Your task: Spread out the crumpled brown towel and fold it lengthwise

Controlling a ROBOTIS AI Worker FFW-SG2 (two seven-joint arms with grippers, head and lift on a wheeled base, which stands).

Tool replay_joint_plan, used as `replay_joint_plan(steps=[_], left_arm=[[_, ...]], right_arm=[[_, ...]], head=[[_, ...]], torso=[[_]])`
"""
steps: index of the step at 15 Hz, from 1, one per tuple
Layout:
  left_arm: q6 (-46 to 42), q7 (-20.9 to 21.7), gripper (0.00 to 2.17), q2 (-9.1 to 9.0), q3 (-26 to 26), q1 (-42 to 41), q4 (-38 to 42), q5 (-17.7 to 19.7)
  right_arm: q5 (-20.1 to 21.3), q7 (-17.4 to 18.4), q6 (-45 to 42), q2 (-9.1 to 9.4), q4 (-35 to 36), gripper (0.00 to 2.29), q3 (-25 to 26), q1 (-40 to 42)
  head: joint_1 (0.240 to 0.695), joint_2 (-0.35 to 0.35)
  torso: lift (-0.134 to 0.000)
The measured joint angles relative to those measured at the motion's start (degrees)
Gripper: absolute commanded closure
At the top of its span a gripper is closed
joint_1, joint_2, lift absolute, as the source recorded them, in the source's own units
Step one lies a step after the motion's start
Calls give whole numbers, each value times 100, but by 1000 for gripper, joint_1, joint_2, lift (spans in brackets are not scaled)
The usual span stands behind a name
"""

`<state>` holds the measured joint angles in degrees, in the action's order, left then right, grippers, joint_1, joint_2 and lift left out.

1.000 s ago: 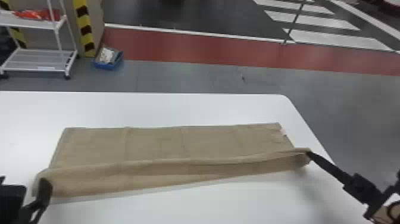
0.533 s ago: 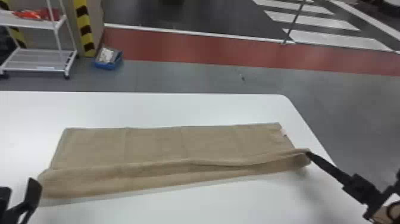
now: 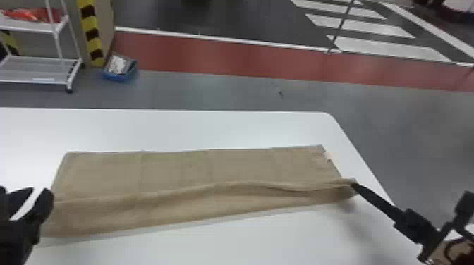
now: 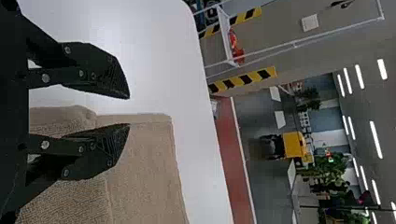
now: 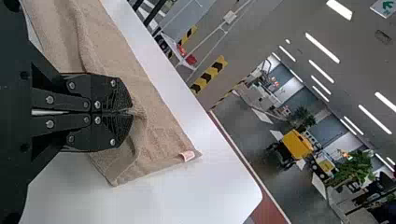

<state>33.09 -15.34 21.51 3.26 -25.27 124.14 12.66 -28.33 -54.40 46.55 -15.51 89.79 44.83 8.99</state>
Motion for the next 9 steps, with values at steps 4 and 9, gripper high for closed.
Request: replay_joint_plan(steps=[4, 9], left_arm=[[730, 201, 795, -7, -208, 210, -85, 313], [835, 334, 795, -5, -281, 148, -5, 425]], right_arm=[[19, 2, -3, 2, 21, 1298, 11, 32], [47, 50, -117, 4, 21, 1298, -72, 18]], head=[[695, -236], [695, -236]], torso=[[-124], [-124]])
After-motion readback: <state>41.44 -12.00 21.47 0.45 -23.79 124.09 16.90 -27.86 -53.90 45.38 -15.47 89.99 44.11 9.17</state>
